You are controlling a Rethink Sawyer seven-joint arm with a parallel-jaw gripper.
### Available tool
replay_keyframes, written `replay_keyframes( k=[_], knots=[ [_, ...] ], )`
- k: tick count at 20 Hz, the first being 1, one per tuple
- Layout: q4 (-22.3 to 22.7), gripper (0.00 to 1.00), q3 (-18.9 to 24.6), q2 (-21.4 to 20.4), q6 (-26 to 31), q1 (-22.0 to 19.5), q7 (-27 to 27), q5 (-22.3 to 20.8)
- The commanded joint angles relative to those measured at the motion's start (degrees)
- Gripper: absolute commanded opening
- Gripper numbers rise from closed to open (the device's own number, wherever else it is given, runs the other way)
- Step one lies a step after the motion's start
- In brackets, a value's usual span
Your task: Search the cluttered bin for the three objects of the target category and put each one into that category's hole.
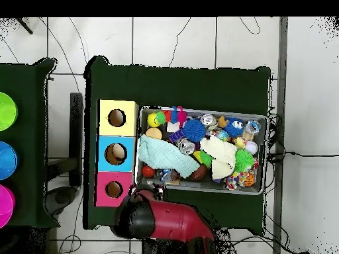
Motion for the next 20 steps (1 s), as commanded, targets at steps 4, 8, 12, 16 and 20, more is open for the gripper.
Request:
replay_keyframes(
  k=[4, 8, 12, 16, 20],
  knots=[
    [-0.4, 1.0, 1.6, 9.1, -8.4, -3.2, 8.0, -4.0],
    [-0.7, 1.0, -0.5, 8.8, -7.1, -3.0, 7.0, -5.4],
    [-1.0, 1.0, -0.1, 9.6, -7.0, -3.8, 6.6, -6.1],
    [-1.1, 1.0, 1.9, 13.5, -11.3, -6.0, 7.6, -7.1],
    [-1.4, 1.0, 1.3, 17.2, -14.1, -6.3, 9.0, -7.8]
  ],
)
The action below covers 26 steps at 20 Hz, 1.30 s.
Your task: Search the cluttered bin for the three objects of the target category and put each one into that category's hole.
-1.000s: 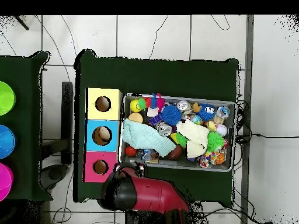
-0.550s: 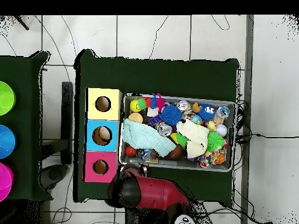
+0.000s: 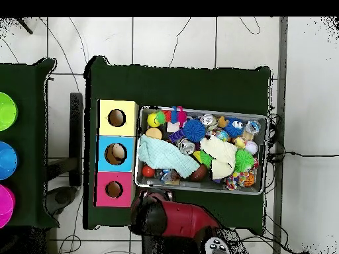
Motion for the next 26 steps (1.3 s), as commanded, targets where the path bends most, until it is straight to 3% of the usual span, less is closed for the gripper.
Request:
replay_keyframes(
  k=[1, 17, 26],
  knots=[
    [-1.7, 1.0, 1.9, 8.7, -8.7, -2.6, 9.0, -2.8],
    [-6.2, 1.0, -1.3, 20.1, -18.9, -1.8, 9.9, -3.0],
    [-7.8, 1.0, -2.3, 22.5, -21.7, -2.5, 8.9, -3.8]
  ],
)
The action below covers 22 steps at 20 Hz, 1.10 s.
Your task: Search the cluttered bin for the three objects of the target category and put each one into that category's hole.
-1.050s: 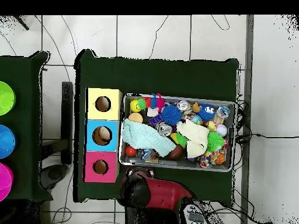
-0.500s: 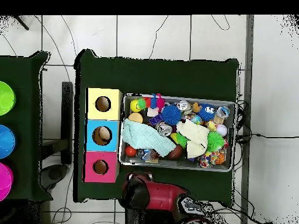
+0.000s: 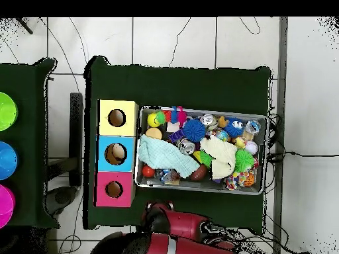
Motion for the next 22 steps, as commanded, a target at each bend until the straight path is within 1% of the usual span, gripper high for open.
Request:
replay_keyframes(
  k=[1, 2, 3, 5, 7, 9, 11, 16, 18, 19, 22],
  knots=[
    [-7.3, 1.0, 0.1, 3.6, -6.5, -1.7, 9.5, -1.0],
    [-6.7, 1.0, 0.9, 2.7, -5.9, -2.3, 9.9, -0.9],
    [-5.3, 1.0, 1.6, 1.1, -4.1, -2.9, 10.0, -0.7],
    [-2.5, 1.0, 1.6, -3.7, 0.5, -2.4, 9.7, -0.2],
    [1.2, 1.0, 2.8, -10.4, 6.4, -2.6, 9.4, 0.6],
    [3.5, 1.0, 4.1, -15.4, 10.3, -3.2, 9.6, 1.7],
    [4.7, 1.0, 5.5, -18.0, 12.6, -4.3, 10.0, 2.5],
    [4.9, 1.0, 6.5, -21.0, 16.0, -4.5, 10.0, 3.5],
    [4.1, 1.0, 7.5, -19.1, 13.5, -5.4, 11.0, 3.5],
    [3.2, 1.0, 8.1, -16.9, 11.2, -5.7, 11.6, 3.4],
    [1.5, 1.0, 7.5, -13.7, 7.1, -5.0, 12.9, 3.7]
  ],
)
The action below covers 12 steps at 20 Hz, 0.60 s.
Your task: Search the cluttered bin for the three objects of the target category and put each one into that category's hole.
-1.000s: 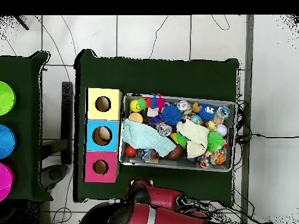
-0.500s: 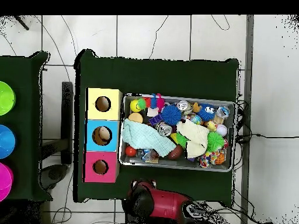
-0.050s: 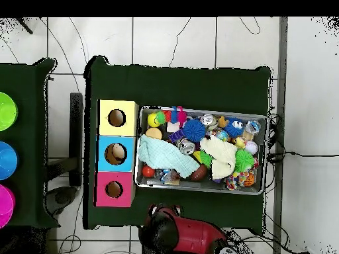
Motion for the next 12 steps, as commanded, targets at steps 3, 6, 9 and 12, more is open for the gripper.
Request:
replay_keyframes(
  k=[3, 6, 9, 12],
  knots=[
    [-5.3, 1.0, 6.8, 5.3, -6.3, -2.0, 13.6, 4.3],
    [-6.3, 1.0, 6.2, 7.5, -9.7, -1.1, 14.3, 4.6],
    [-7.5, 1.0, 7.0, 10.2, -13.0, -1.3, 14.7, 4.7],
    [-7.9, 1.0, 6.7, 10.8, -14.1, -1.6, 14.6, 4.9]
  ],
)
